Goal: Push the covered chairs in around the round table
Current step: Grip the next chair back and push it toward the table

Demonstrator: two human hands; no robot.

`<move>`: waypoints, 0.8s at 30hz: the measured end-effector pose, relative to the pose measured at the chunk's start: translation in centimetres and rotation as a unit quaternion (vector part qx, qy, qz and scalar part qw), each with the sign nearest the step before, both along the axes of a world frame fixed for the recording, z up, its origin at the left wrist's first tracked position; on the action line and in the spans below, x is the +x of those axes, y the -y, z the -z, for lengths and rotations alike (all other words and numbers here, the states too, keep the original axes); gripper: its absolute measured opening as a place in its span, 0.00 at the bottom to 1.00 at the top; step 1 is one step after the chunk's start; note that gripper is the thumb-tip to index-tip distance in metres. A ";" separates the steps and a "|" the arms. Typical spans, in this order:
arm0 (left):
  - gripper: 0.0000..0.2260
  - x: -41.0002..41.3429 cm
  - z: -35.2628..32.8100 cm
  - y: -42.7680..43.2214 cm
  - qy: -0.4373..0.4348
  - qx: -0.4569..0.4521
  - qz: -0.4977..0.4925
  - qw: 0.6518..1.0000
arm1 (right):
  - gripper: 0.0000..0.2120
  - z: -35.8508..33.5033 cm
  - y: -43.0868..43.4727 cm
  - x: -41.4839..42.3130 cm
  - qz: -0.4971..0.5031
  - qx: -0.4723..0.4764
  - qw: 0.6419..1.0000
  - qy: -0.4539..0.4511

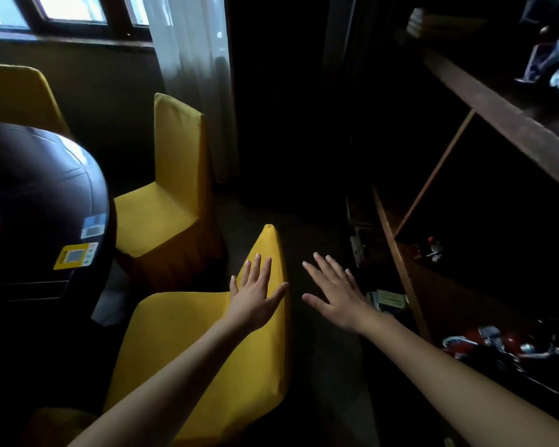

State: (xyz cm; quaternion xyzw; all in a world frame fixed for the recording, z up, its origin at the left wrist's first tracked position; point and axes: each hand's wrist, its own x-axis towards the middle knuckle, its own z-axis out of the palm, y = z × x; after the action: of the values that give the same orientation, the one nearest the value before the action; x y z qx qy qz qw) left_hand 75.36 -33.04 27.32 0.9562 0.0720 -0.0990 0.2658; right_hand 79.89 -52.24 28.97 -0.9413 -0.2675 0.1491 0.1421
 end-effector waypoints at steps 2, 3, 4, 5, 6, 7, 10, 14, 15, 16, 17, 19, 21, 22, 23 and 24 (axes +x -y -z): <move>0.32 0.4 0.3 -1.3 -0.007 0.003 -0.024 1.000 | 0.33 0.2 -1.5 1.5 -0.038 -0.002 0.999 -0.006; 0.32 0.6 0.4 -1.8 -0.010 0.005 -0.038 0.999 | 0.33 0.3 -2.3 2.4 -0.056 -0.005 0.998 -0.004; 0.32 0.7 0.4 -2.3 -0.013 0.007 -0.053 0.998 | 0.34 0.4 -3.0 3.3 -0.073 -0.009 0.997 -0.001; 0.32 0.8 0.4 -2.8 -0.016 0.005 -0.069 0.997 | 0.34 0.6 -3.8 4.3 -0.090 -0.011 0.996 0.000; 0.32 1.0 0.3 -3.3 -0.018 0.001 -0.086 0.996 | 0.34 0.8 -4.5 5.3 -0.108 -0.013 0.994 -0.001; 0.32 1.1 0.2 -3.7 -0.018 -0.005 -0.103 0.995 | 0.34 0.9 -5.2 6.4 -0.129 -0.018 0.992 0.000; 0.31 1.5 -0.6 -5.3 -0.006 -0.005 -0.163 0.987 | 0.36 1.4 -8.0 9.8 -0.203 -0.038 0.978 0.019; 0.31 1.4 -1.6 -6.6 0.011 0.011 -0.244 0.970 | 0.37 0.6 -11.8 13.0 -0.327 -0.054 0.943 0.022; 0.31 1.3 -1.8 -6.5 0.009 0.018 -0.258 0.966 | 0.36 0.3 -12.4 13.6 -0.349 -0.050 0.936 0.014; 0.31 1.2 -1.9 -6.2 0.004 0.022 -0.270 0.963 | 0.36 0.1 -13.1 14.2 -0.366 -0.045 0.930 0.003; 0.31 1.1 -1.9 -5.9 -0.005 0.024 -0.282 0.959 | 0.36 0.0 -13.6 14.6 -0.381 -0.041 0.923 -0.009; 0.31 0.5 -1.4 -5.0 -0.028 0.022 -0.309 0.950 | 0.37 0.1 -14.5 15.1 -0.421 -0.037 0.906 -0.033; 0.32 -0.3 -0.7 -3.9 -0.051 0.017 -0.330 0.942 | 0.38 0.5 -14.7 15.2 -0.467 -0.048 0.881 -0.056; 0.33 -0.6 -0.4 -3.1 -0.061 0.013 -0.336 0.940 | 0.39 0.8 -14.7 15.5 -0.488 -0.061 0.868 -0.069; 0.33 -0.9 0.0 -2.2 -0.070 0.007 -0.340 0.938 | 0.39 0.9 -14.6 15.8 -0.507 -0.075 0.855 -0.082; 0.33 -1.3 0.3 -1.3 -0.078 -0.004 -0.341 0.937 | 0.39 1.0 -14.5 16.3 -0.520 -0.089 0.844 -0.097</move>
State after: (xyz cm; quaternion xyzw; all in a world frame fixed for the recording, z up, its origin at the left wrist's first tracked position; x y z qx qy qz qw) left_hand 74.07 -31.73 27.03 0.8624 0.4138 -0.0770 0.2814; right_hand 96.22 -37.75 27.95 -0.6534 -0.6880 0.3153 -0.0153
